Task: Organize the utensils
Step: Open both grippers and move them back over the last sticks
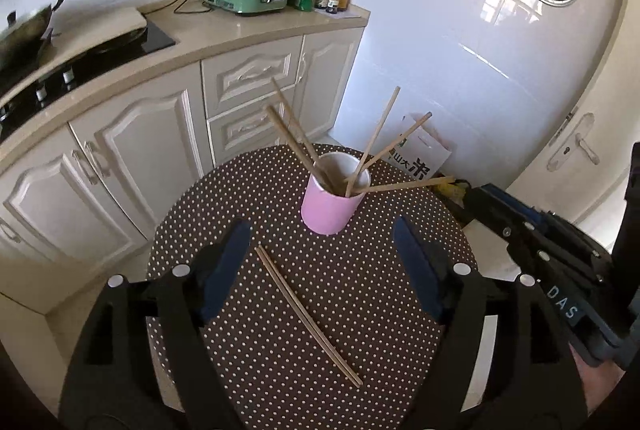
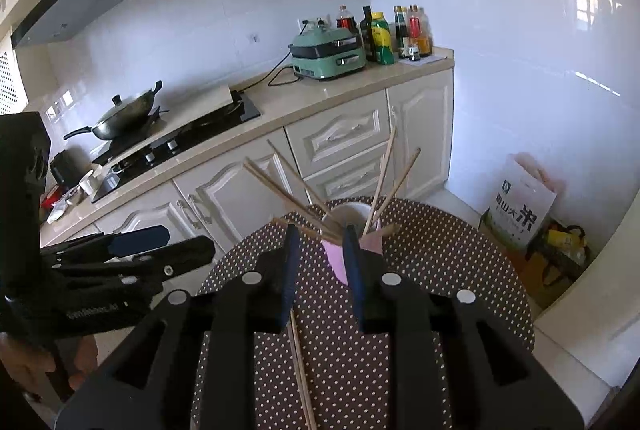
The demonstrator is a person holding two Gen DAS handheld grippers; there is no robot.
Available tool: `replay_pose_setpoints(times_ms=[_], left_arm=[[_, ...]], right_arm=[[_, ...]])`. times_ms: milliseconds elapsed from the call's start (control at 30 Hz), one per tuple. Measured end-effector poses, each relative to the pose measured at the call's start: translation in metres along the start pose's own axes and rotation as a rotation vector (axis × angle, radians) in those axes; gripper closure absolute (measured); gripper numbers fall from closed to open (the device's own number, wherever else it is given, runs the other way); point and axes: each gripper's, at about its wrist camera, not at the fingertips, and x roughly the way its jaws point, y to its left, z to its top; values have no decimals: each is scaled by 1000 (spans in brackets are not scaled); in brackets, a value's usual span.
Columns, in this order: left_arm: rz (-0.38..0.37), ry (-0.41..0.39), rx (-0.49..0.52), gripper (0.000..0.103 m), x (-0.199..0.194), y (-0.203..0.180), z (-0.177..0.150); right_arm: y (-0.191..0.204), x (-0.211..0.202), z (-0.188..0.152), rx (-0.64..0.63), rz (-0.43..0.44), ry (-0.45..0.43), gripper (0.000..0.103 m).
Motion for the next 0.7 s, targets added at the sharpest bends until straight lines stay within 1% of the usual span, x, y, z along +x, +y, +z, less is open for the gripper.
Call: replay_pose_setpoints(times_ms=[233,400,500,633,700], left_arm=[[16,63,-20,29,17,14,-21],[16,158,-57,29,48,28,-38],[31,203,-76,29,64,34,-48],[57,284,-123,29,92,46,-61],[73,319,-130,29,104,50,-67]], right_arm=[[9,18,-20,-6,13,78,82],[12,44,-39,-19,22,168,82],[12,62,-51,-21,31,229,82],[5,84,-63,9,49,302,82],[3,94,-68,9,48,330,82]])
